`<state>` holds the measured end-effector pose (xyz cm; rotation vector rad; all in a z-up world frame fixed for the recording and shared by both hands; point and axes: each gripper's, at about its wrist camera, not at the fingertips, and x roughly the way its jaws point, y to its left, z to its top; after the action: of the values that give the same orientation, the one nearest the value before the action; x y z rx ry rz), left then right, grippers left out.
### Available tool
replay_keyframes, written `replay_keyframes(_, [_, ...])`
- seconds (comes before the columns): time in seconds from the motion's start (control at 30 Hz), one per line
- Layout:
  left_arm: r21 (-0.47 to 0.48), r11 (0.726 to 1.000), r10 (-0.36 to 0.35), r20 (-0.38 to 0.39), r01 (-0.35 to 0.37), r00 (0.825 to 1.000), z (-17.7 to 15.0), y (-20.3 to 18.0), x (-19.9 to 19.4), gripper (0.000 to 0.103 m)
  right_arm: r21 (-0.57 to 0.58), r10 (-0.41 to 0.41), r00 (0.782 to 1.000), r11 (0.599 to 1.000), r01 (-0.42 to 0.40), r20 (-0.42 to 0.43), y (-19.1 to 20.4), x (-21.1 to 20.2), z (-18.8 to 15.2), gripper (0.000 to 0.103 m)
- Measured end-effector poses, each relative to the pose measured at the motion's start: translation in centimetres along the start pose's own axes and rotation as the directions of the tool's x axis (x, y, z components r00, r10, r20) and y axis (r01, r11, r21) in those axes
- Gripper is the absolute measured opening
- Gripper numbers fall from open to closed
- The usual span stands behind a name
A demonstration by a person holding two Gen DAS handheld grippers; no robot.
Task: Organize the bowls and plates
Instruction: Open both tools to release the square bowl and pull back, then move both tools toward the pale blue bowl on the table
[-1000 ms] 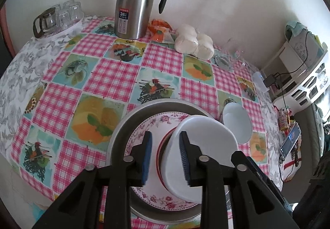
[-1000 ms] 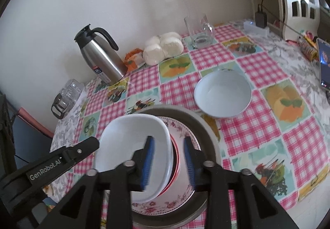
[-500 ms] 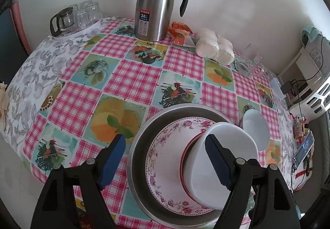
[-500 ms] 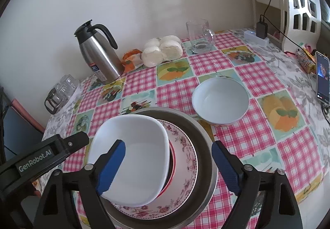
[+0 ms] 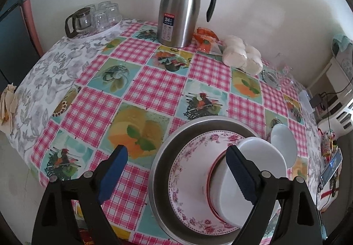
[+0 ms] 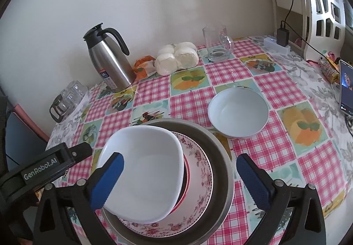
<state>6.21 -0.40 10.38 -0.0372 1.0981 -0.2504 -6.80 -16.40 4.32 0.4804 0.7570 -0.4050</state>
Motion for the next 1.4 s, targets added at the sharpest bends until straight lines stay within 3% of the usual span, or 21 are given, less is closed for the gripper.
replay_keyframes(0.27, [0.011, 1.000, 0.012, 0.021, -0.012, 1.000, 0.2, -0.4, -0.2, 0.091, 0.031, 0.013, 1.000, 0.999, -0.013, 0.001, -0.8, -0.5, 0.7, 0.103])
replay_keyframes(0.67, [0.102, 0.995, -0.013, 0.064, 0.006, 0.998, 0.6, -3.9, -1.1, 0.091, 0.080, -0.040, 0.997, 0.996, 0.035, 0.058, -4.2, -1.9, 2.3, 0.103])
replay_keyframes(0.8, [0.129, 0.991, -0.036, 0.074, 0.026, 0.997, 1.0, -5.5, -1.3, 0.091, 0.122, -0.039, 0.999, 0.992, 0.035, 0.036, -6.1, -1.4, 2.6, 0.103])
replay_keyframes(1.03, [0.188, 0.981, -0.066, 0.081, 0.049, 0.995, 1.8, -9.0, -1.3, 0.091, 0.160, -0.128, 0.992, 0.979, 0.129, -0.022, -9.2, 0.0, 3.2, 0.103])
replay_keyframes(1.4, [0.282, 0.955, -0.108, 0.027, 0.096, 0.994, 2.0, -14.5, 0.2, 0.091, 0.240, -0.153, 0.987, 0.957, 0.162, -0.056, -13.8, 1.3, 4.0, 0.103])
